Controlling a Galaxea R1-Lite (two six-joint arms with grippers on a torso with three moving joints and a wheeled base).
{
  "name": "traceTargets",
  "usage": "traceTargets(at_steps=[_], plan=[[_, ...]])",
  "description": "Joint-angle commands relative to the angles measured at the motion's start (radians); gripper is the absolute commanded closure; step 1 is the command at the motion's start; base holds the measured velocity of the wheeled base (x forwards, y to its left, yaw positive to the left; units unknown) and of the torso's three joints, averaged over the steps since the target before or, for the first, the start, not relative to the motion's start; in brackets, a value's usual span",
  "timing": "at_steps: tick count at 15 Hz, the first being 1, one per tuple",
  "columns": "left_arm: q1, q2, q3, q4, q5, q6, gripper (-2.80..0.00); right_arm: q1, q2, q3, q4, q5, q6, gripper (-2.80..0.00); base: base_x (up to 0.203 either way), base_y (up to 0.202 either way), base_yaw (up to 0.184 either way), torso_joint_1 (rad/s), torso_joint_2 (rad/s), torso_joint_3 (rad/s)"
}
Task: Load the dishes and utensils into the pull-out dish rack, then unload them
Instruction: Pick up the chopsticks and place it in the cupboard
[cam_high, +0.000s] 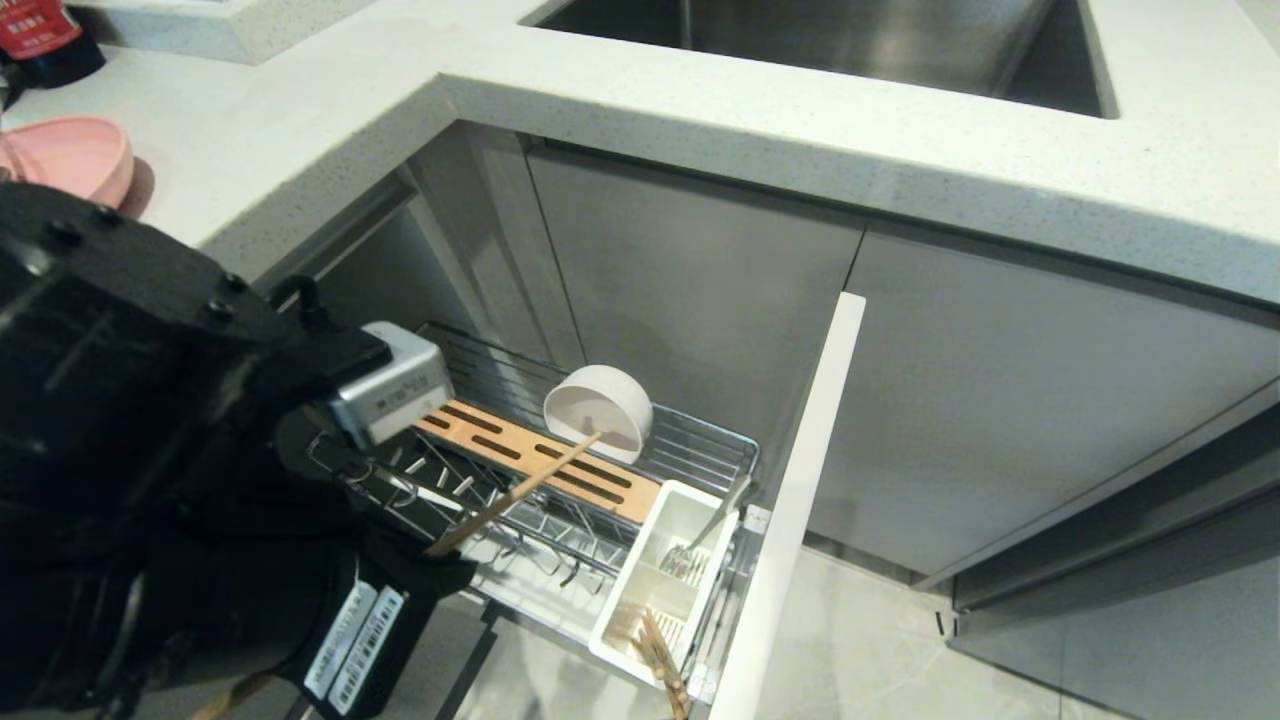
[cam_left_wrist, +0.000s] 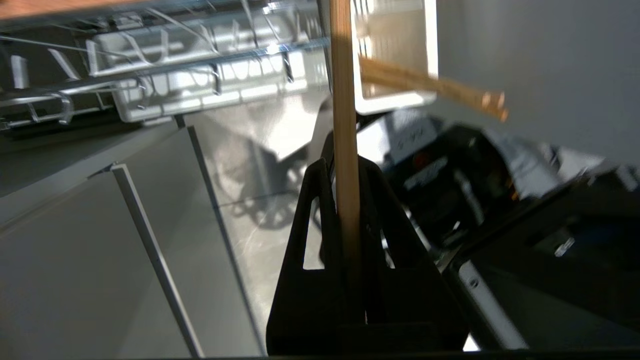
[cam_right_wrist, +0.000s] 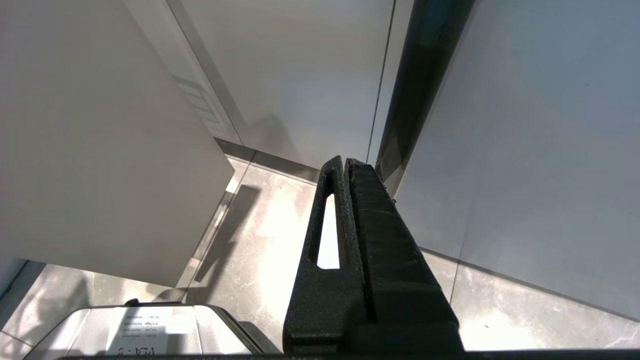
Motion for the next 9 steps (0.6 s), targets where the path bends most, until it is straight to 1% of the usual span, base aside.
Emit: traceTargets(at_steps=[1, 4, 7, 9], plan=[[-0.039, 0.049, 0.032, 0.004, 0.016, -0.001, 0.0, 0.0, 0.001, 0.0, 0.0, 0.0, 0.0, 0.0, 0.0, 0.0, 0.0, 0.0, 0.0, 0.0], [-0.087, 0.081, 0.079, 0.01, 0.099, -0.003, 0.0, 0.001, 0.001, 0.0, 0.0, 0.0, 0.0, 0.0, 0.0, 0.0, 0.0, 0.0, 0.0, 0.0], [-0.138, 0.074, 0.104, 0.013, 0.129, -0.003, 0.0, 0.0, 0.001, 0.0, 0.0, 0.0, 0.0, 0.0, 0.0, 0.0, 0.0, 0.0, 0.0, 0.0], [-0.155, 0.066, 0.114, 0.014, 0.135, -0.002, 0.0, 0.0, 0.001, 0.0, 0.0, 0.0, 0.0, 0.0, 0.0, 0.0, 0.0, 0.0, 0.0, 0.0]])
